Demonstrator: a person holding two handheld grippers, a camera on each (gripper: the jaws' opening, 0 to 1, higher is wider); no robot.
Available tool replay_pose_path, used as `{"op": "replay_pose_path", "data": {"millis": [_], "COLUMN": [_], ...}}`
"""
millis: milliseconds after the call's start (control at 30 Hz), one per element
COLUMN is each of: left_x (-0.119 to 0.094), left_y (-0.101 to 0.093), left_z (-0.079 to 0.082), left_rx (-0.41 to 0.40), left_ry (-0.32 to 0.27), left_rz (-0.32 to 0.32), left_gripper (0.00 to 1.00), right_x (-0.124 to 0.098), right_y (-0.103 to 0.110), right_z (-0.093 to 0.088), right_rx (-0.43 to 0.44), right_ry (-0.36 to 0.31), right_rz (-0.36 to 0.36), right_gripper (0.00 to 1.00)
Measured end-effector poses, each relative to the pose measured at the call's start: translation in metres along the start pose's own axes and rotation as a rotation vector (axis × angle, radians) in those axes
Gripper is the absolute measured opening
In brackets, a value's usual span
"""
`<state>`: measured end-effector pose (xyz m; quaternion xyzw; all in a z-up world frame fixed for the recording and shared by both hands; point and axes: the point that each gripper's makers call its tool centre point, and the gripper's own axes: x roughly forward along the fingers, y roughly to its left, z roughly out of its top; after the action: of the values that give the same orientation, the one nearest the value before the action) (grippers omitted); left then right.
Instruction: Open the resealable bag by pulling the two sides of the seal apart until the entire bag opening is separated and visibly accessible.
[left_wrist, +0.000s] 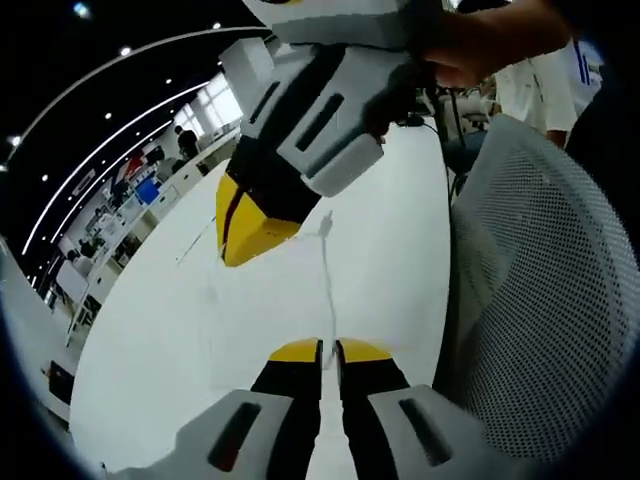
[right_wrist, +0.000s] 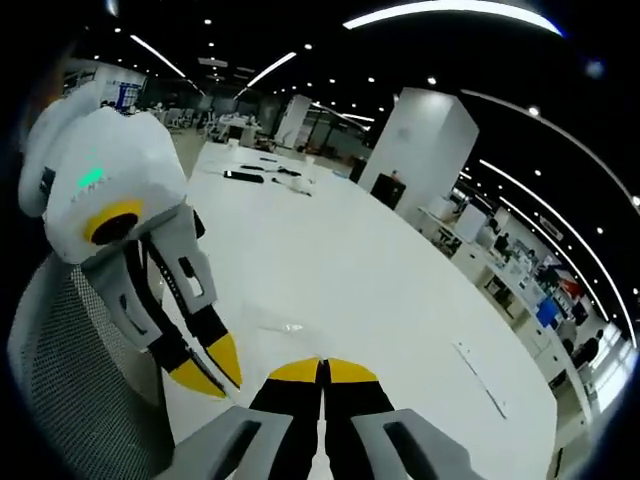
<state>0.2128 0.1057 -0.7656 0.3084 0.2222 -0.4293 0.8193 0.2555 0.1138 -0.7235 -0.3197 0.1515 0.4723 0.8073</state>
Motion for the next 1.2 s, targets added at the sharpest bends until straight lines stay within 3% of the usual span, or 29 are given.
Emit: {"op": "replay_pose_path", "data": {"millis": [133, 333, 400, 500, 600, 733, 933, 1200], "left_x": [-0.003, -0.015, -0.017, -0.019, -0.021, -0.025, -0.027, -0.033], "left_y": [0.006, 0.01, 0.007, 0.006, 0.006, 0.007, 0.006, 0.015], "left_z": [0.001, 0.003, 0.002, -0.002, -0.008, -0.013, -0.016, -0.001], "left_rx": [-0.009, -0.038, -0.067, -0.098, -0.106, -0.126, -0.101, -0.163], "left_ry": [-0.011, -0.028, -0.034, -0.035, -0.023, -0.024, -0.02, -0.088], "left_rz": [0.016, 0.04, 0.027, 0.02, 0.023, 0.03, 0.021, 0.045], "left_gripper": [0.24, 0.27, 0.32, 0.43, 0.46, 0.48, 0.57, 0.63], "right_x": [0.007, 0.015, 0.018, 0.024, 0.027, 0.029, 0.03, 0.035], "right_y": [0.004, 0.007, 0.006, 0.013, 0.012, -0.001, -0.027, -0.066], "right_z": [-0.008, -0.022, -0.03, -0.038, -0.044, -0.048, -0.055, -0.059], "right_rx": [0.0, -0.019, -0.089, -0.098, -0.125, -0.19, -0.184, -0.168], "right_ry": [0.029, 0.074, 0.115, 0.13, 0.149, 0.166, 0.182, 0.203], "right_rz": [0.001, -0.028, -0.054, -0.053, -0.076, -0.116, -0.154, -0.229], "right_gripper": [0.0, 0.0, 0.0, 0.0, 0.0, 0.0, 0.0, 0.0]}}
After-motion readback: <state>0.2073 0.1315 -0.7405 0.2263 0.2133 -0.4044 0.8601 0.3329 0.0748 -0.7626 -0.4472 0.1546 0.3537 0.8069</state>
